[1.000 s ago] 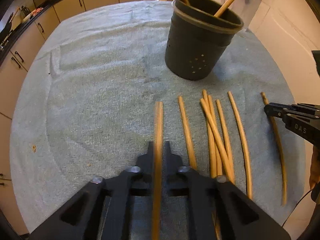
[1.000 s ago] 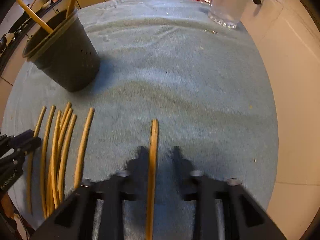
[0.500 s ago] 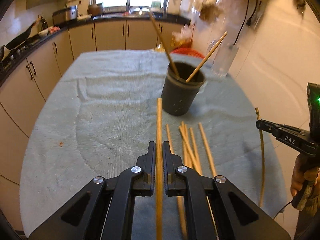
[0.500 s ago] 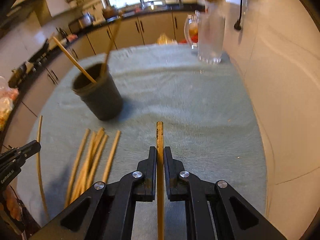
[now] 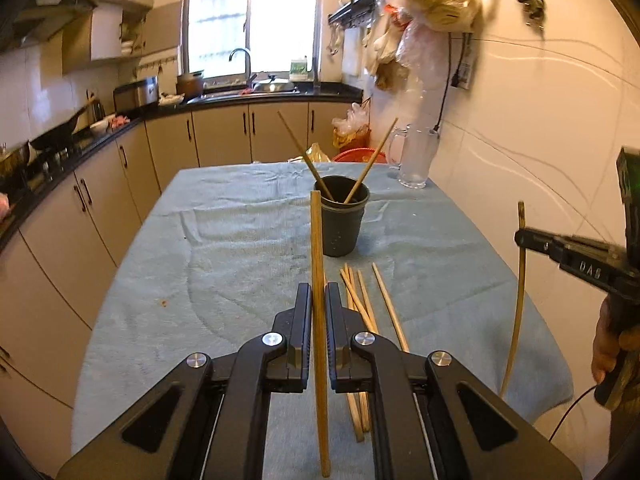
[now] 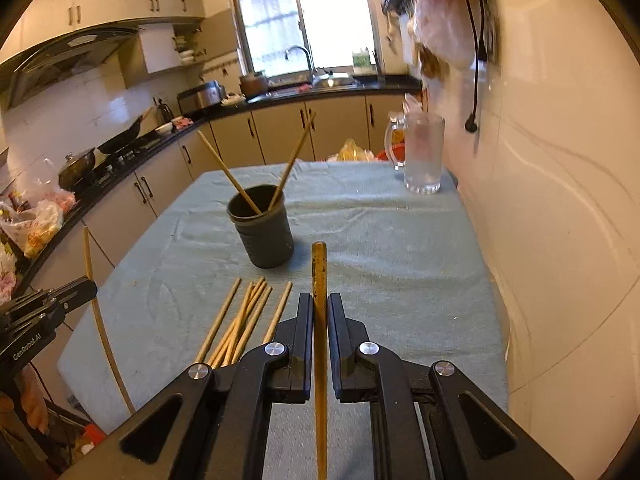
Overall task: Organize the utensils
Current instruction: 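Raise both held chopsticks upright and carry them above the grey holder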
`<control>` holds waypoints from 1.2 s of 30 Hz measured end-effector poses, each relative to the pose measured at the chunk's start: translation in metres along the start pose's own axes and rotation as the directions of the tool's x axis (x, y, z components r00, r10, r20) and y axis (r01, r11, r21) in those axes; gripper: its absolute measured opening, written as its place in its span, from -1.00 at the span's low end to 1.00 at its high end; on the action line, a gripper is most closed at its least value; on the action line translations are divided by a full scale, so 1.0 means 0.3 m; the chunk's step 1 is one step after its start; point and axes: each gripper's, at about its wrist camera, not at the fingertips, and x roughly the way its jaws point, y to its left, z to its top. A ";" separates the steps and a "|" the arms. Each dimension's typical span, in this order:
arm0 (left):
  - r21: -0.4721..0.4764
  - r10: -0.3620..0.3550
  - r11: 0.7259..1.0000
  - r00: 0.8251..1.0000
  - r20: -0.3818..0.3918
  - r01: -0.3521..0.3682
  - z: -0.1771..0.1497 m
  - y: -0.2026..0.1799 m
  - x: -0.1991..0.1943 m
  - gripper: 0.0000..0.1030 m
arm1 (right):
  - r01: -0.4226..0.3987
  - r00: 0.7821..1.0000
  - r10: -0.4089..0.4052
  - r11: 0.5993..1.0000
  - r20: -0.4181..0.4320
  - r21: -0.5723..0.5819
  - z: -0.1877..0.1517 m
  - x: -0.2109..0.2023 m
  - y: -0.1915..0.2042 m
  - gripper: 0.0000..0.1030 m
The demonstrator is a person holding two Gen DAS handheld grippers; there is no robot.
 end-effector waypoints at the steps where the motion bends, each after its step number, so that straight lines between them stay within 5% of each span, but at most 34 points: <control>1: 0.005 -0.002 1.000 1.000 0.003 0.002 -0.005 -0.003 -0.006 -0.88 | -0.002 1.000 0.002 1.000 0.010 -0.004 -0.004 -0.019 0.006 -0.85; 19: -0.053 -0.066 0.996 0.991 0.116 0.072 0.048 0.035 -0.156 -0.88 | -0.060 0.990 0.058 0.998 0.132 0.014 0.043 -0.131 0.029 -0.85; 28: -0.073 -0.063 0.994 0.985 0.161 0.076 0.236 0.054 -0.101 -0.88 | -0.096 0.983 0.084 0.993 0.164 0.064 0.181 -0.031 0.030 -0.85; 36: -0.120 -0.055 0.990 0.979 0.195 0.080 0.478 0.071 0.035 -0.88 | -0.170 0.943 0.123 0.977 0.308 0.129 0.416 0.038 0.029 -0.85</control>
